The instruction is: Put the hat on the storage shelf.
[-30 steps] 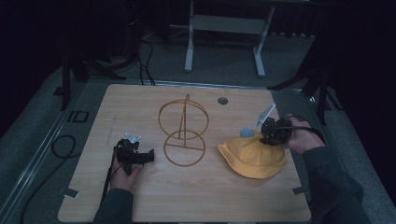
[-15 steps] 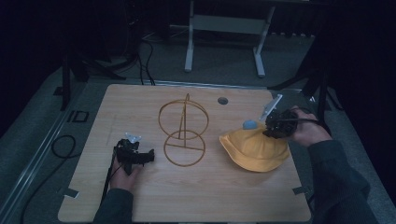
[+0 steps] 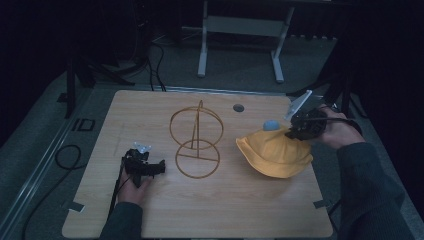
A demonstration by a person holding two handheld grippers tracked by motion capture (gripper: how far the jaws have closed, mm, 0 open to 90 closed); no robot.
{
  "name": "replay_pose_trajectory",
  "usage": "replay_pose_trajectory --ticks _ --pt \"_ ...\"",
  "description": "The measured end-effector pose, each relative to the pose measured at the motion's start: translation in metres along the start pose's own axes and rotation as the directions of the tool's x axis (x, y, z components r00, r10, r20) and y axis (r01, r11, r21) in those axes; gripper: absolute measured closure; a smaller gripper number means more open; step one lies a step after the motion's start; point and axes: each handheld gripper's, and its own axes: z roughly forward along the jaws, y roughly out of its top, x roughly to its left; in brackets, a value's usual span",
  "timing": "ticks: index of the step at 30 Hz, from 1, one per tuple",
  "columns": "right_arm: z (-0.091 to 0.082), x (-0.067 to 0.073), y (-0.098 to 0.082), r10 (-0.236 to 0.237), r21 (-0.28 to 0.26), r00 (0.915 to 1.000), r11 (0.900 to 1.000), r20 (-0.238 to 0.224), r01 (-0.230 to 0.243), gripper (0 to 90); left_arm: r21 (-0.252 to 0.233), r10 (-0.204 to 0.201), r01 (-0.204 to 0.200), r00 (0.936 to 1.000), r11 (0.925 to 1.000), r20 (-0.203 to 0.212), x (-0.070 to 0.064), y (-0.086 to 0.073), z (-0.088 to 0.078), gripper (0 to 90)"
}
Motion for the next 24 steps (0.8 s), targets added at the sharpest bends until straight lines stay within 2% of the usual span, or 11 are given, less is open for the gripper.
replay_pose_trajectory --ticks 15,24 --pt "-0.016 -0.008 0.006 -0.003 -0.037 1.0000 0.999 0.003 0.003 84.5 0.001 0.000 0.000 1.0000 1.0000 0.000 0.000 0.000 0.000 0.4" --pt "-0.028 -0.012 0.008 -0.001 -0.066 0.9997 0.998 0.026 0.003 84.6 0.001 0.000 0.000 1.0000 1.0000 0.000 0.000 0.000 0.000 0.4"
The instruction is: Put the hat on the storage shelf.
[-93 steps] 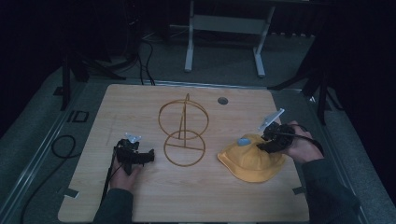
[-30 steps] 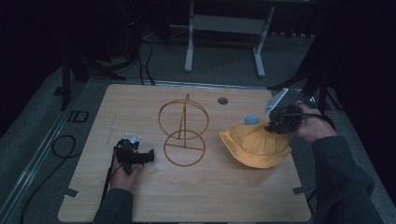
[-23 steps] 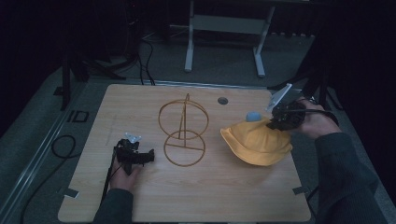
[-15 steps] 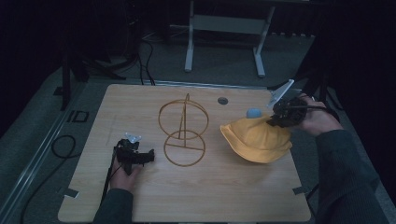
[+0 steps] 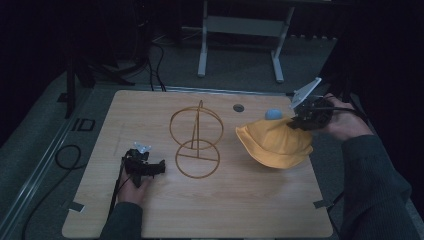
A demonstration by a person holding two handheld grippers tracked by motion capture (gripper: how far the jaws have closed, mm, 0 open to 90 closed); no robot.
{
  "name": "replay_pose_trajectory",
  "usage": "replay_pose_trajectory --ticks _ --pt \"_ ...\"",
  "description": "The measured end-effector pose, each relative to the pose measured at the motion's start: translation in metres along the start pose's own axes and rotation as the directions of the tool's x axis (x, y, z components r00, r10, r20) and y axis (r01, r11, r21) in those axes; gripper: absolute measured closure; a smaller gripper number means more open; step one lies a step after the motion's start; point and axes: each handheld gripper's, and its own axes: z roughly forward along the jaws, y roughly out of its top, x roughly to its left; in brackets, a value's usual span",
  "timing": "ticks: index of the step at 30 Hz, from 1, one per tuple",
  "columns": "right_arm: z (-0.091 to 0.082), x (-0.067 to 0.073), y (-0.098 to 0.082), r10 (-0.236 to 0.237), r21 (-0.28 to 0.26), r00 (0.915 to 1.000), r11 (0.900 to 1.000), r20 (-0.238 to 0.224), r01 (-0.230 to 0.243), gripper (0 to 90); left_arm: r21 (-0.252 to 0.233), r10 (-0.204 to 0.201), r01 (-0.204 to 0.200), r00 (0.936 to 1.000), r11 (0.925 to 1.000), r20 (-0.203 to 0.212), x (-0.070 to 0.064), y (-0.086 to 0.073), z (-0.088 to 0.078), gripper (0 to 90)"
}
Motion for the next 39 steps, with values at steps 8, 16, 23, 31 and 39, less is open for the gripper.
replay_pose_trajectory --ticks 8,16,23,31,39 --pt "-0.005 -0.001 0.005 -0.007 -0.010 1.0000 1.000 0.002 0.007 84.6 0.000 0.000 0.000 1.0000 1.0000 0.000 0.000 0.000 0.000 0.4" --pt "-0.009 -0.003 0.012 -0.001 -0.020 1.0000 1.000 0.005 0.001 84.6 0.000 0.001 -0.001 1.0000 1.0000 -0.001 0.000 0.000 0.000 0.3" --pt "-0.014 -0.005 0.018 0.007 -0.045 1.0000 0.999 -0.001 -0.007 84.6 0.000 0.000 0.000 1.0000 1.0000 -0.001 0.000 0.000 0.000 0.4" --pt "-0.016 -0.005 0.025 0.006 -0.048 1.0000 0.999 0.006 -0.005 84.6 0.000 0.001 -0.001 1.0000 1.0000 -0.001 0.000 0.000 0.000 0.4" --pt "-0.018 -0.006 0.035 0.014 -0.073 0.9999 0.997 0.004 -0.014 84.6 0.000 0.001 -0.001 1.0000 1.0000 -0.001 0.000 0.000 0.000 0.4"
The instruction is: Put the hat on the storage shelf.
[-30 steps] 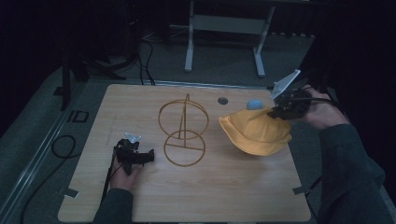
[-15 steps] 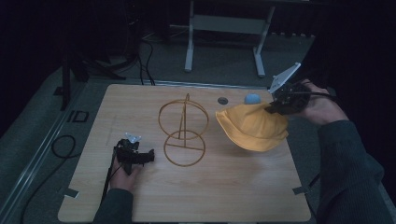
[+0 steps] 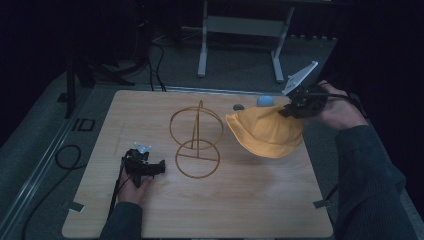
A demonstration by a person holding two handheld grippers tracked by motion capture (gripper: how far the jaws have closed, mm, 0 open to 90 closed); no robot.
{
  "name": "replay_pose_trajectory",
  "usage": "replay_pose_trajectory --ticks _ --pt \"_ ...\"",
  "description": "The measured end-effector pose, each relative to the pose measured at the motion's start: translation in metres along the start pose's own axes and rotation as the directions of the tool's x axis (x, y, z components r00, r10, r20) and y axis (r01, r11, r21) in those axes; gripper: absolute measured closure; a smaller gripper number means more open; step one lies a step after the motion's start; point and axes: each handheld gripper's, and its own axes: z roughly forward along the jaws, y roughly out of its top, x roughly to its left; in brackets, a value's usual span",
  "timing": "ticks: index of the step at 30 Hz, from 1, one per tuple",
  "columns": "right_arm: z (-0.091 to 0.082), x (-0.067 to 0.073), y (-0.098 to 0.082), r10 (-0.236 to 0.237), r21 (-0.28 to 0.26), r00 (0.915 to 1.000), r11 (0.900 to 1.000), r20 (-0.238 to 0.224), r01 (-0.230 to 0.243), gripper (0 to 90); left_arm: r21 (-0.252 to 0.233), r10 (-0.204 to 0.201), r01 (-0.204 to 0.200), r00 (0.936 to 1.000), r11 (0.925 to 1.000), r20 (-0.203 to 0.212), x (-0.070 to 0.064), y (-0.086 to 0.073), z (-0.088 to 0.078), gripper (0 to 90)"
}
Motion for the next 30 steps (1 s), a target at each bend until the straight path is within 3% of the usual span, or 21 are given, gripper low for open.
replay_pose_trajectory --ticks 30 --pt "-0.011 0.003 0.030 -0.028 -0.085 0.9996 0.996 0.009 0.029 84.6 -0.001 -0.001 0.001 1.0000 1.0000 0.000 0.000 0.000 0.000 0.4"
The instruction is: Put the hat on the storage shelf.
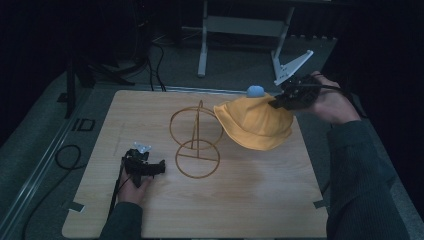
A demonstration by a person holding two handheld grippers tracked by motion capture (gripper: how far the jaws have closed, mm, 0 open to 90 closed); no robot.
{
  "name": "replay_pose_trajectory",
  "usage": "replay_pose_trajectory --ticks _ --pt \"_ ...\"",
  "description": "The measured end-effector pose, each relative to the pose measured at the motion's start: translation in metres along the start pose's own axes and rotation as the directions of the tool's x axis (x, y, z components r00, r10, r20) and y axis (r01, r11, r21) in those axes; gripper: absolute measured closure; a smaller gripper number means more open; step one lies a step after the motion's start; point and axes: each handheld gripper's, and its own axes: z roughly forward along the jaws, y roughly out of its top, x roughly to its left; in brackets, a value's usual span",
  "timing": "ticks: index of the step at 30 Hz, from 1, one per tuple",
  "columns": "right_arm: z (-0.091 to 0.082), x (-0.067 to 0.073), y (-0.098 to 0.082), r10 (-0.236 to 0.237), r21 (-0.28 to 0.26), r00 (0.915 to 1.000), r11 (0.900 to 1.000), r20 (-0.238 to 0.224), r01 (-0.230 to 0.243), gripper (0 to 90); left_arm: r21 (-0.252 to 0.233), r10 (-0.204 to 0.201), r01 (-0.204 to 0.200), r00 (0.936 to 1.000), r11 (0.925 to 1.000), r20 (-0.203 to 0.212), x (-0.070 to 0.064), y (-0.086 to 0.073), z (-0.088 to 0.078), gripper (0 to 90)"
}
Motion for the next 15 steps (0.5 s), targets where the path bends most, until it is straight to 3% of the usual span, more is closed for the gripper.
replay_pose_trajectory --ticks 15 --pt "-0.0048 0.0031 0.0102 -0.015 -0.018 0.9998 1.000 0.010 0.015 84.7 0.000 0.000 0.000 1.0000 1.0000 0.000 0.0000 0.0000 0.0000 0.4"
